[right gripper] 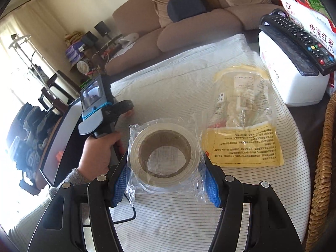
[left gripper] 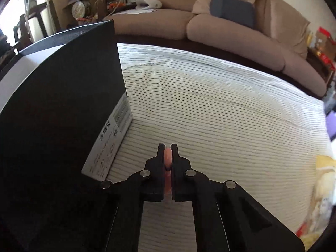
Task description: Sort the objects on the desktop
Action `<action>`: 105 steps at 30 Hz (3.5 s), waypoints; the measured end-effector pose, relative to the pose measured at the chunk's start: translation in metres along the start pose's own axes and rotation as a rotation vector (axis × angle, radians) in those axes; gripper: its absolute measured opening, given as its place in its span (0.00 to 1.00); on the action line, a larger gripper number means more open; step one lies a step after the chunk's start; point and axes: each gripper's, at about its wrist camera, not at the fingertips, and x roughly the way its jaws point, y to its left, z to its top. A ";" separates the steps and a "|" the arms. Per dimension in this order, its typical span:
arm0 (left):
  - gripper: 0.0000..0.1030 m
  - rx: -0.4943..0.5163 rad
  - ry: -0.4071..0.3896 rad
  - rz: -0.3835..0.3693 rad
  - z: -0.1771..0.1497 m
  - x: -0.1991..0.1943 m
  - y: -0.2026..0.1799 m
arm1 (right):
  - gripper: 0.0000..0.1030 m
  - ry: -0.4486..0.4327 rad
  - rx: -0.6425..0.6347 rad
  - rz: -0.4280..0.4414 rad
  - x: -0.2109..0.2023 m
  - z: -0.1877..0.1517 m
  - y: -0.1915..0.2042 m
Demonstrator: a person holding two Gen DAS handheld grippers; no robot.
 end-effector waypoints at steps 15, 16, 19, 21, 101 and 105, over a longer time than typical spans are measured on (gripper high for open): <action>0.04 -0.073 0.095 -0.543 0.038 -0.207 0.128 | 0.62 -0.034 -0.114 0.132 -0.024 0.000 0.088; 0.04 -0.056 0.089 -0.519 0.045 -0.218 0.144 | 0.63 -0.022 -0.123 0.172 -0.023 0.001 0.106; 0.04 -0.023 0.076 -0.384 0.059 -0.235 0.206 | 0.63 0.033 -0.185 0.254 -0.009 0.005 0.163; 0.04 -0.018 0.098 -0.284 0.059 -0.229 0.247 | 0.62 0.086 -0.240 0.286 0.010 0.008 0.204; 0.61 0.096 -0.047 -0.485 -0.159 -0.403 0.231 | 0.75 0.141 -0.371 0.144 -0.083 -0.111 0.271; 0.61 0.124 -0.059 -0.487 -0.198 -0.399 0.205 | 0.75 0.096 -0.371 0.080 -0.105 -0.134 0.247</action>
